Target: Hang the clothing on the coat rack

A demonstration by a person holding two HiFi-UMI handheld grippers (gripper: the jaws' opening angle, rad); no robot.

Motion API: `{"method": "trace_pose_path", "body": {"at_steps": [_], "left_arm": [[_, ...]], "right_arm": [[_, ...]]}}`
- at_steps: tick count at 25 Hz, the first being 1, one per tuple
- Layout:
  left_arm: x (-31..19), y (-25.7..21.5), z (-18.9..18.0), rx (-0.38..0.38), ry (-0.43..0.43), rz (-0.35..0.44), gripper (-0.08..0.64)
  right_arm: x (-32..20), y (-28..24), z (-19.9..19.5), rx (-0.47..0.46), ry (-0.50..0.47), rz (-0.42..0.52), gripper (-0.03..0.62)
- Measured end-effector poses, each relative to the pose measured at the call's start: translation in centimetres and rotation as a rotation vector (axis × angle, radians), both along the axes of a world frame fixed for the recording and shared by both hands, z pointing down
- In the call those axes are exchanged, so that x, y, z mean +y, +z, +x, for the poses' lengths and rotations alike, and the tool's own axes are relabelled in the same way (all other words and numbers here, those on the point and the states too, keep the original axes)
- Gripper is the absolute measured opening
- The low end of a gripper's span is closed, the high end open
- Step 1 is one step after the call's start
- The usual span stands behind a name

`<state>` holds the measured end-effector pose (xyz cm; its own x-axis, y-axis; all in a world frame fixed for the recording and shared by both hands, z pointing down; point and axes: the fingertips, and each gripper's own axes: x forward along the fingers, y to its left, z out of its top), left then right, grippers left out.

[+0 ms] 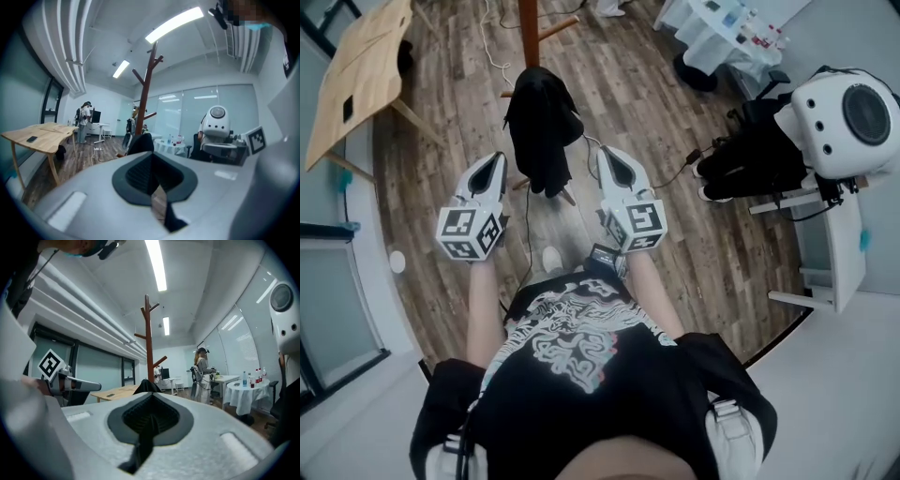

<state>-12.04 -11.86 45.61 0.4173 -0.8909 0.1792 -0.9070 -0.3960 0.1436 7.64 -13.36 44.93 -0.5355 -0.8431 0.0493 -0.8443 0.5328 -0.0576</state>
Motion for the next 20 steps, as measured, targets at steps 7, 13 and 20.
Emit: {"method": "trace_pose_path", "body": {"at_steps": [7, 13, 20], "left_arm": [[4.3, -1.1, 2.9, -0.010, -0.028, 0.015, -0.011], [7.6, -1.2, 4.8, -0.012, -0.057, 0.014, -0.011], [9.9, -1.9, 5.1, -0.042, -0.089, 0.021, -0.011]], "right_arm": [[3.7, -0.9, 2.7, -0.011, 0.000, 0.004, -0.002], [7.0, -0.9, 3.5, 0.023, -0.047, 0.013, -0.002], [8.6, -1.6, 3.5, -0.005, -0.077, 0.015, -0.002]]}}
